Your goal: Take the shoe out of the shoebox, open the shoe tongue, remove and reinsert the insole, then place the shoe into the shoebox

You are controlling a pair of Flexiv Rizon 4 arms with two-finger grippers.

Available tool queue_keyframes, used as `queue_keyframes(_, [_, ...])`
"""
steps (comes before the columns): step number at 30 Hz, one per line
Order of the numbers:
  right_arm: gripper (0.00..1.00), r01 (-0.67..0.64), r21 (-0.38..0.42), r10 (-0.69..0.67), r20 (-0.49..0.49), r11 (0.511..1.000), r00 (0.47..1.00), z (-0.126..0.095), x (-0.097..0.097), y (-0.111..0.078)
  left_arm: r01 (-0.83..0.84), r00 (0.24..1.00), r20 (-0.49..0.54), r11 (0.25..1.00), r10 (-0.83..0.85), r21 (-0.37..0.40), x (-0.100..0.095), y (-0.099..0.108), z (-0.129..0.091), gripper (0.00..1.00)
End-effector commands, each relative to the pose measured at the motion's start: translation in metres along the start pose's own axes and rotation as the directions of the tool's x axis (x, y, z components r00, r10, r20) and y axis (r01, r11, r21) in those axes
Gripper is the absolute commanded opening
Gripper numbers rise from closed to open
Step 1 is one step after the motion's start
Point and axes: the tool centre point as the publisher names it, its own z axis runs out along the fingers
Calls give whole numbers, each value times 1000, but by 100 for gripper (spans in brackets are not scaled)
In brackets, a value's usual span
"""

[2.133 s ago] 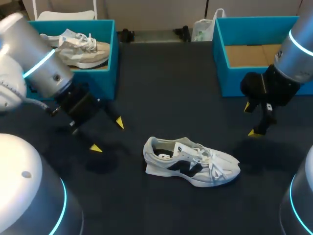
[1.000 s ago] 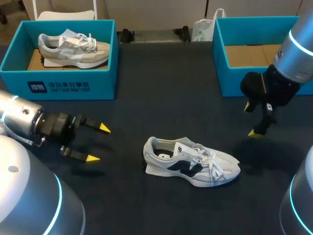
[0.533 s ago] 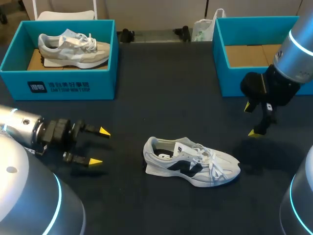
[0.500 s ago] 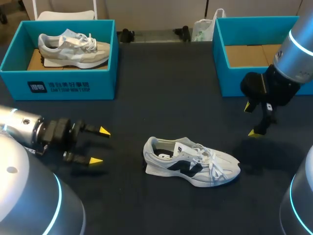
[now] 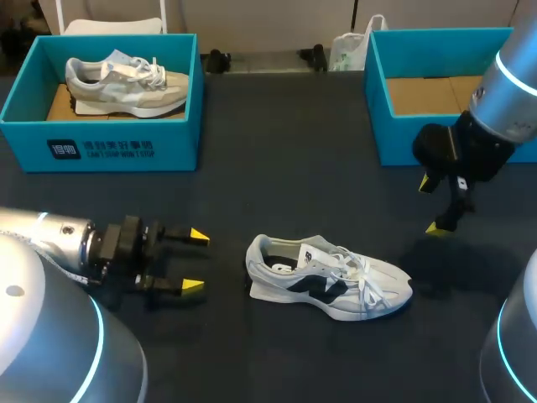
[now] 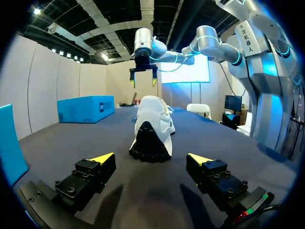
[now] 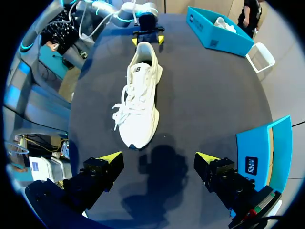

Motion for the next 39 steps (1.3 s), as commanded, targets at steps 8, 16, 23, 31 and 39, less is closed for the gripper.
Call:
queue_keyframes(8, [100,-1,2,1,1,1000,1000,0,0,0,54,997,60,998,-55,27,-1,3,26,100])
queue_keyframes(16, [100,-1,2,1,1,1000,1000,0,0,0,82,995,50,996,-84,42,1,1,40,100])
queue_keyframes(23, [100,-1,2,1,1,1000,1000,0,0,0,79,996,36,996,-80,47,0,0,49,100])
queue_keyframes(31, [100,-1,2,1,1,1000,1000,0,0,0,49,998,-30,998,-48,42,-10,2,60,100])
queue_keyframes(39, [100,-1,2,1,1,1000,1000,0,0,0,73,993,-97,996,-68,54,-18,4,71,100])
